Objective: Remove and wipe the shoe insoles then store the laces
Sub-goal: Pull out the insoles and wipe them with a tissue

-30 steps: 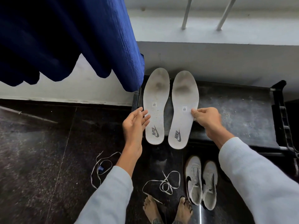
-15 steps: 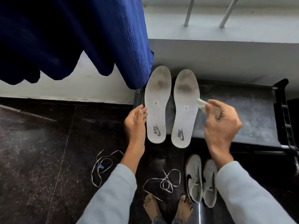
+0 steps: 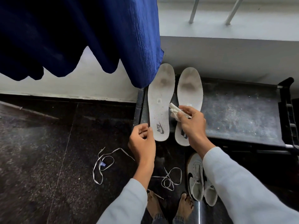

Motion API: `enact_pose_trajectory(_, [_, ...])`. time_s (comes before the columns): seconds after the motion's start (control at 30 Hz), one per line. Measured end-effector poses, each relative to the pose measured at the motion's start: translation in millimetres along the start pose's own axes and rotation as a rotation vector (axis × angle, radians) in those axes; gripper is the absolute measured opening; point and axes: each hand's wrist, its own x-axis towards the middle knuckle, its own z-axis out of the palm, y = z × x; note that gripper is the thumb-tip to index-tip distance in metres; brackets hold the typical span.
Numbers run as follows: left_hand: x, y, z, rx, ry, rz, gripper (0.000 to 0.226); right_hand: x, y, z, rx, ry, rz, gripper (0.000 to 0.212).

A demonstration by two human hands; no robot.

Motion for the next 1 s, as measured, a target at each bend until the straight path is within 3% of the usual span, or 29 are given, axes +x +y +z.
enact_pose_trajectory(0.17, [-2,-12,6,-0.124,-0.036,-0.193,0.018,-1,1,1,0.031,-0.032,-0.004,0.024])
enact_pose_trajectory(0.37, [-5,4,-4,-0.284,-0.113,-0.272,0.024,-5,-1,-3,0.016,-0.046,-0.088,0.025])
enact_pose_trajectory(0.53, [-15,18,-18,-0.406,-0.227,-0.323,0.02,-13,-12,-6,-0.079,-0.06,-0.03,0.022])
enact_pose_trajectory(0.67, [-20,24,-24,-0.408,-0.281,-0.316,0.021,-13,-20,-5,-0.108,-0.204,0.044,0.047])
enact_pose_trajectory(0.83, [-22,27,-29,-0.357,-0.304,-0.26,0.015,-14,-16,-5,0.085,-0.277,0.081,0.026])
enact_pose_trajectory(1.0, [-12,43,-21,-0.413,-0.342,-0.214,0.027,-33,-7,-36,0.096,-0.287,0.007,0.02])
